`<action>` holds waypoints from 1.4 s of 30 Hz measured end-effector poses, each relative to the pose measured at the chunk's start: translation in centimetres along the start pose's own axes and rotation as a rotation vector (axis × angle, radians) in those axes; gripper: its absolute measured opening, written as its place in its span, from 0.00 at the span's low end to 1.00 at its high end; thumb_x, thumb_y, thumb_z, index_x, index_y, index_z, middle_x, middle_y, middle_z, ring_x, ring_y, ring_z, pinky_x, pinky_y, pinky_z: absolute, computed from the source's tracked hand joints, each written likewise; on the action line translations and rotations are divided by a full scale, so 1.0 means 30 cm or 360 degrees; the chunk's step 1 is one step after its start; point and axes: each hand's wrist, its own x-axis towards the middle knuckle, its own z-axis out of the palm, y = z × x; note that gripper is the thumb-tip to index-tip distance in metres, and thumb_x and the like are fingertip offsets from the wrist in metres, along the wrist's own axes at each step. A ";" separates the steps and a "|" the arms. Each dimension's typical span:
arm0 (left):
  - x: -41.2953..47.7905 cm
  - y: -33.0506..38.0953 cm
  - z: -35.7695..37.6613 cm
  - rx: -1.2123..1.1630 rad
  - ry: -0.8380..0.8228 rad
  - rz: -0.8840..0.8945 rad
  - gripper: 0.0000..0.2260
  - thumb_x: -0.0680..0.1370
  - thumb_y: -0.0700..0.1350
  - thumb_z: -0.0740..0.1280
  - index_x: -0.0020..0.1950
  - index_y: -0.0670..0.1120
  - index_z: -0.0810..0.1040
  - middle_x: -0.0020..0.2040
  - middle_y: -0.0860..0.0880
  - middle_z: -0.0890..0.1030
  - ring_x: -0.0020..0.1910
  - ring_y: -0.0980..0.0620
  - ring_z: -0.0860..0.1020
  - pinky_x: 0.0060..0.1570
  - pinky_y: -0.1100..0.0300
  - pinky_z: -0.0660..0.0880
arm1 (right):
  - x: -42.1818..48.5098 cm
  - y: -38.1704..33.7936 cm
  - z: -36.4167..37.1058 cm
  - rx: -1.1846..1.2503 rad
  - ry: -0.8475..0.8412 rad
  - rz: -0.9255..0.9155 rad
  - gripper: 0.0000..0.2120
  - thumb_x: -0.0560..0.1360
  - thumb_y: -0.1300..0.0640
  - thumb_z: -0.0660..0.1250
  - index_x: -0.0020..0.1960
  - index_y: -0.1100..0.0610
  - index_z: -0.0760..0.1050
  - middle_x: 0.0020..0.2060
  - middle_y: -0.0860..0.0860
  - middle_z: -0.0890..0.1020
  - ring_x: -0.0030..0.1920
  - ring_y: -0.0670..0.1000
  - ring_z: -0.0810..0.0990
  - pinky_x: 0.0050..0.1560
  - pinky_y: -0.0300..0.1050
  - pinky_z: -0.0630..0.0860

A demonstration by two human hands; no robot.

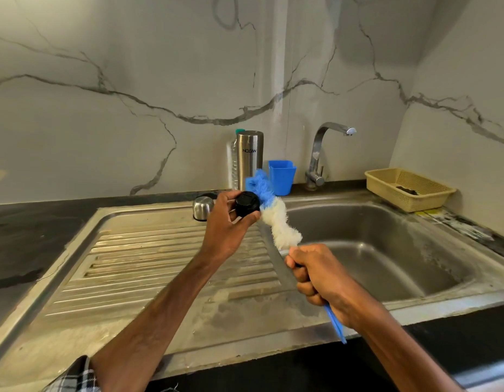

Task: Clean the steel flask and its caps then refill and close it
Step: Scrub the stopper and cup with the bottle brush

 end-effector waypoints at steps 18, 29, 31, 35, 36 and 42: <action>0.003 0.021 -0.016 -0.0216 -0.0156 -0.0231 0.14 0.79 0.41 0.71 0.65 0.44 0.80 0.56 0.44 0.85 0.52 0.50 0.86 0.49 0.59 0.83 | 0.034 0.052 0.016 -0.0839 0.0363 -0.0483 0.17 0.80 0.59 0.58 0.33 0.55 0.73 0.23 0.46 0.73 0.24 0.42 0.68 0.27 0.38 0.65; -0.009 0.032 0.002 -0.0304 -0.0281 -0.0324 0.12 0.81 0.43 0.70 0.64 0.44 0.80 0.55 0.44 0.85 0.53 0.48 0.85 0.54 0.54 0.83 | 0.045 -0.005 0.003 -0.0890 0.0421 -0.0550 0.20 0.82 0.61 0.56 0.32 0.56 0.71 0.25 0.46 0.71 0.24 0.43 0.67 0.25 0.34 0.65; -0.011 0.046 0.006 -0.0344 -0.0247 -0.0304 0.12 0.81 0.43 0.70 0.64 0.44 0.80 0.55 0.45 0.85 0.53 0.50 0.85 0.53 0.54 0.83 | 0.049 -0.005 0.003 -0.0916 0.0434 -0.0559 0.21 0.82 0.62 0.56 0.31 0.55 0.69 0.25 0.46 0.71 0.23 0.42 0.66 0.24 0.34 0.64; 0.010 0.042 -0.022 -0.0438 -0.0154 -0.0355 0.13 0.82 0.43 0.68 0.65 0.42 0.80 0.56 0.43 0.85 0.55 0.49 0.85 0.54 0.54 0.83 | 0.009 0.008 0.011 -0.1014 0.0362 -0.0566 0.22 0.83 0.60 0.56 0.30 0.53 0.68 0.26 0.46 0.72 0.21 0.41 0.68 0.23 0.33 0.65; 0.002 0.044 -0.017 -0.0423 -0.0181 -0.0359 0.13 0.82 0.43 0.68 0.65 0.42 0.80 0.56 0.43 0.85 0.55 0.49 0.85 0.54 0.53 0.83 | 0.014 -0.001 0.008 -0.0999 0.0371 -0.0571 0.22 0.83 0.60 0.55 0.31 0.52 0.68 0.26 0.46 0.72 0.21 0.41 0.68 0.23 0.33 0.65; 0.010 0.052 -0.020 -0.0513 -0.0086 -0.0412 0.12 0.82 0.44 0.68 0.64 0.43 0.81 0.55 0.45 0.86 0.54 0.49 0.85 0.53 0.54 0.83 | 0.014 -0.017 0.023 -0.1065 0.0332 -0.0690 0.22 0.83 0.60 0.56 0.30 0.52 0.67 0.26 0.46 0.72 0.21 0.43 0.68 0.23 0.36 0.65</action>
